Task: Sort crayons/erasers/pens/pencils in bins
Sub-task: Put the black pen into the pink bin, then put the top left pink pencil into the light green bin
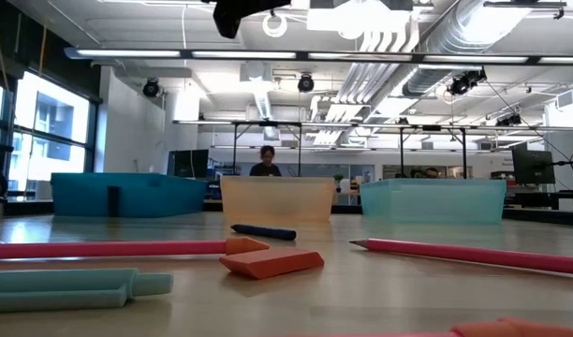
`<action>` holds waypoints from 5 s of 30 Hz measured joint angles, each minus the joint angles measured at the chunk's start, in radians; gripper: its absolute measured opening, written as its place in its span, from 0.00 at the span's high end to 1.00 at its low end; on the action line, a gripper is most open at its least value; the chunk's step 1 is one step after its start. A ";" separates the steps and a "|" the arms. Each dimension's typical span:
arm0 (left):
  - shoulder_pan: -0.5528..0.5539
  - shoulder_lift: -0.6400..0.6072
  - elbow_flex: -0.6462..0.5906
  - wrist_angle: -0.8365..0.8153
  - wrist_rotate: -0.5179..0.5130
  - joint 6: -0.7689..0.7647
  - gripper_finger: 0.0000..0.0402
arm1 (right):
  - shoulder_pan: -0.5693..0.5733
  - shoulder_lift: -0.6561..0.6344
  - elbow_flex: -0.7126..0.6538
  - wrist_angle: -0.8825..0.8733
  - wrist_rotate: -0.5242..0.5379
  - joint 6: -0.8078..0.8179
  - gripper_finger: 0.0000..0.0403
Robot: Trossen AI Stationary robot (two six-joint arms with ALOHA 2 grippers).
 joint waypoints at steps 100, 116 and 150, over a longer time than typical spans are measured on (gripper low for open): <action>-0.173 0.476 0.381 -0.647 0.131 -0.365 0.58 | -0.109 -0.055 0.002 -0.153 0.070 -0.142 0.69; -0.222 0.553 0.382 -0.638 0.158 -0.455 0.51 | -0.240 -0.055 0.002 -0.153 0.068 -0.335 0.69; -0.260 0.744 0.390 -0.611 0.070 -0.515 0.59 | -0.304 -0.055 0.001 -0.153 0.090 -0.409 0.69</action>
